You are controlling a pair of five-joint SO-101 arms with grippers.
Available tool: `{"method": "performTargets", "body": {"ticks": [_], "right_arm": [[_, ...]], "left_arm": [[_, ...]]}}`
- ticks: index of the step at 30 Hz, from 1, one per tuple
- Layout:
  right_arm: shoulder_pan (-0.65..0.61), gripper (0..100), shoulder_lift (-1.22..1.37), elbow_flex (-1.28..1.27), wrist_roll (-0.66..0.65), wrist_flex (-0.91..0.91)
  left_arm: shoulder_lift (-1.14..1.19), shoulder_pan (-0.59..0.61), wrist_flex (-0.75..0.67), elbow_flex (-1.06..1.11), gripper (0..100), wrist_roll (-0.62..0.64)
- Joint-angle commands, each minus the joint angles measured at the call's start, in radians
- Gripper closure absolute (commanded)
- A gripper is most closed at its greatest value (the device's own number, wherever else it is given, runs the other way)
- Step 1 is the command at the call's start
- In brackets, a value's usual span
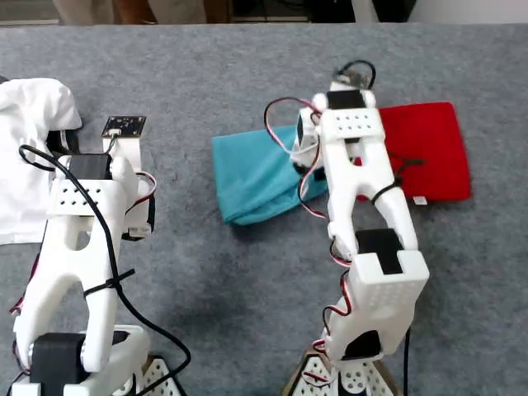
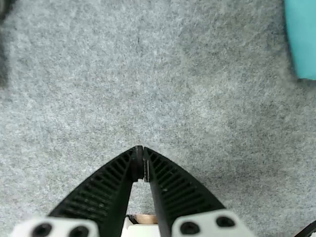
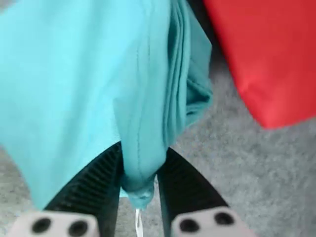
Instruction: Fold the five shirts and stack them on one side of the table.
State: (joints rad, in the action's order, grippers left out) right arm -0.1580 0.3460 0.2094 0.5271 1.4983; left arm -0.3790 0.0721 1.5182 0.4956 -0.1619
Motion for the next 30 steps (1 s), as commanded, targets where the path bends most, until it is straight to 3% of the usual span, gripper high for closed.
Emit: {"method": "performTargets", "body": {"ticks": [1,9,14,19,30], "right_arm": [[-0.007,99.6,-0.007,0.151,-0.071,0.031],[-0.012,99.6,-0.007,0.351,-0.173,0.034],[-0.002,99.5,-0.005,0.47,-0.311,-0.049],[0.101,99.5,-0.005,0.484,-0.488,-0.138],[0.398,99.5,-0.007,0.398,-0.664,-0.144]], "left_arm": [[-0.033,0.055,0.005,-0.003,98,-0.005],[-0.033,0.106,0.006,-0.008,98,-0.006],[-0.033,0.1,0.006,-0.008,98,-0.003],[-0.033,0.107,0.006,-0.002,98,-0.005],[-0.033,0.1,0.006,-0.009,98,0.0]]}}
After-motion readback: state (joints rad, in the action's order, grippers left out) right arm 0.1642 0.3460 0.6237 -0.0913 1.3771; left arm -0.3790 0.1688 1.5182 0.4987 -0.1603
